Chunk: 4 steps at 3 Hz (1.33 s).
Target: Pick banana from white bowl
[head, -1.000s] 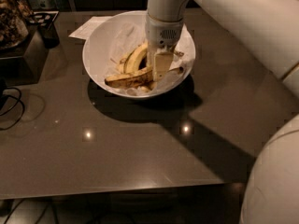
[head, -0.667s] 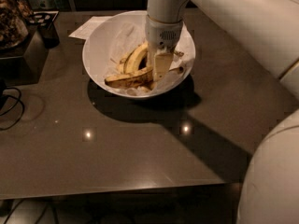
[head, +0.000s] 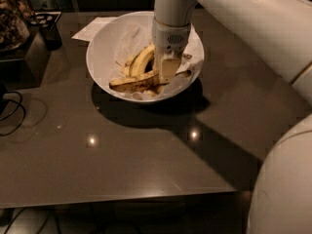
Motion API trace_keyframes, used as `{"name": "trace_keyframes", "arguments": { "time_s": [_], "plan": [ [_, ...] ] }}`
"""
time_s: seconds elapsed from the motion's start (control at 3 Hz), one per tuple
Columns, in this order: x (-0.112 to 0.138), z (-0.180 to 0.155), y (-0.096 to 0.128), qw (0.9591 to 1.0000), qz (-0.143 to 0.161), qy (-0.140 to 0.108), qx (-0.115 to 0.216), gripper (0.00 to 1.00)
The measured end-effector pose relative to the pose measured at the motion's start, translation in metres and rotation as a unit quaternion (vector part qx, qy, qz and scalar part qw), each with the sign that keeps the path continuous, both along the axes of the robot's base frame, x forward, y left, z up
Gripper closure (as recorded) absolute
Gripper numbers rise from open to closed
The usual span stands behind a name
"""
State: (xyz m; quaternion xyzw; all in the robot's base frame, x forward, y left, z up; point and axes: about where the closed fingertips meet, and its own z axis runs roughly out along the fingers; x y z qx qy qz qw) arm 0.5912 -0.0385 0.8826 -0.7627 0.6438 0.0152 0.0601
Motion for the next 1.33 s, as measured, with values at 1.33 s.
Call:
{"name": "trace_keyframes", "arguments": {
  "time_s": [1.33],
  "plan": [
    [-0.004,0.049,0.01,0.9986,-0.019,-0.035,0.033,1.0]
  ]
}}
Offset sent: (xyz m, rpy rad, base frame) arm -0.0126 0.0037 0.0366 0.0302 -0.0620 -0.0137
